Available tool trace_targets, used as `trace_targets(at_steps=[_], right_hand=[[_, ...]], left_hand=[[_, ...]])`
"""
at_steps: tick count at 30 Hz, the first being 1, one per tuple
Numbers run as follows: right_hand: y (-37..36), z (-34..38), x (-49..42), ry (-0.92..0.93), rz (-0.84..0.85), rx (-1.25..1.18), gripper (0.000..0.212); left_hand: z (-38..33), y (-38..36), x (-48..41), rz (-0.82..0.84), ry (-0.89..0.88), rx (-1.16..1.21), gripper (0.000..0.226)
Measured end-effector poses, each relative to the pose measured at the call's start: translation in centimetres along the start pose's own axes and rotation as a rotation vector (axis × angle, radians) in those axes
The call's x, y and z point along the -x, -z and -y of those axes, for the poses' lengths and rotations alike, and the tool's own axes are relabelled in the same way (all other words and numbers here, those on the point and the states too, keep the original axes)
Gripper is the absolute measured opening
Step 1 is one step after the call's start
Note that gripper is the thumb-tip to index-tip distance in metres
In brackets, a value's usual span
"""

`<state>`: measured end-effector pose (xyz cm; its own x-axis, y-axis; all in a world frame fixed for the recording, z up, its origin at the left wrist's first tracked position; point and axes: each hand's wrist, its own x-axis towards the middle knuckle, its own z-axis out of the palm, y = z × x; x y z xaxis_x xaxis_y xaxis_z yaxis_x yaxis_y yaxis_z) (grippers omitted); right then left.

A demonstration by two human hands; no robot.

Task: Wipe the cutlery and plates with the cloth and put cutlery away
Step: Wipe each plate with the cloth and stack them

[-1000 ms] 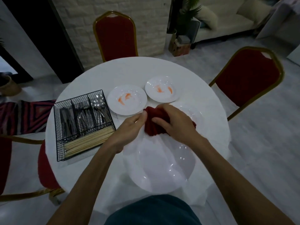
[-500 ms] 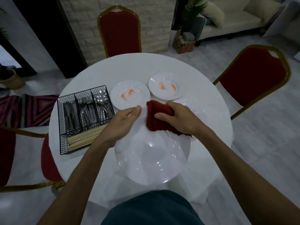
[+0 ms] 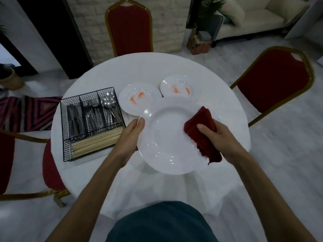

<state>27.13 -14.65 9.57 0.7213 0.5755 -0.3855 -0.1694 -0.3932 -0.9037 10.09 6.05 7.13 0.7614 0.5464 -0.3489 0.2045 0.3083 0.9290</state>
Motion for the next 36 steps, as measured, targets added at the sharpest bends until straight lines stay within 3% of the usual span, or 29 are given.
trace_targets(at_steps=[2,5,7,9,13,16,19,22,26,29,32,34,36], right_hand=[[1.0,2.0,0.3,0.043,0.093,0.186,0.025],[0.0,4.3,-0.2,0.189,0.268,0.494,0.029],[-1.3,5.0,-0.9,0.298,0.336,0.730,0.032],[-2.1,5.3,-1.4,0.351,0.304,0.807,0.035],[-2.1,4.6,-1.5,0.333,0.109,0.659,0.035],[-2.6,2.3,-0.9,0.266,-0.106,0.409,0.028],[-4.9,-0.6,-0.7,0.128,-0.354,0.007,0.039],[-7.0,-2.8,-0.8,-0.014,-0.458,-0.217,0.044],[-4.5,-1.8,-0.8,-0.019,-0.416,-0.167,0.033],[-1.9,0.1,-0.7,0.076,-0.204,0.030,0.035],[-1.5,2.2,-0.8,0.191,0.012,0.376,0.040],[-2.1,3.3,-0.8,0.269,0.033,0.570,0.042],[-2.5,4.0,-0.8,0.288,-0.021,0.579,0.043]], left_hand=[[-0.9,0.4,-0.2,0.119,0.043,-0.046,0.019],[-2.5,0.3,-0.6,0.309,0.107,-0.259,0.061],[-3.4,-1.1,-0.4,0.424,0.090,-0.372,0.060],[-3.8,-2.3,-0.2,0.403,0.007,-0.386,0.050],[-4.2,-1.4,-0.1,0.188,-0.170,-0.336,0.032],[-4.7,-0.3,-0.2,0.011,-0.170,-0.190,0.031],[-4.6,-0.6,-0.3,-0.218,-0.152,-0.007,0.032],[-3.3,-1.4,0.1,-0.315,-0.090,0.126,0.032],[-1.5,-0.6,0.3,-0.060,0.035,0.220,0.041],[-2.4,0.9,0.1,0.139,0.136,0.126,0.045],[-3.3,0.4,-0.1,0.307,0.156,-0.061,0.046],[-3.5,-0.7,-0.1,0.347,0.079,-0.200,0.048],[-3.8,-1.7,0.0,0.270,-0.025,-0.294,0.044]])
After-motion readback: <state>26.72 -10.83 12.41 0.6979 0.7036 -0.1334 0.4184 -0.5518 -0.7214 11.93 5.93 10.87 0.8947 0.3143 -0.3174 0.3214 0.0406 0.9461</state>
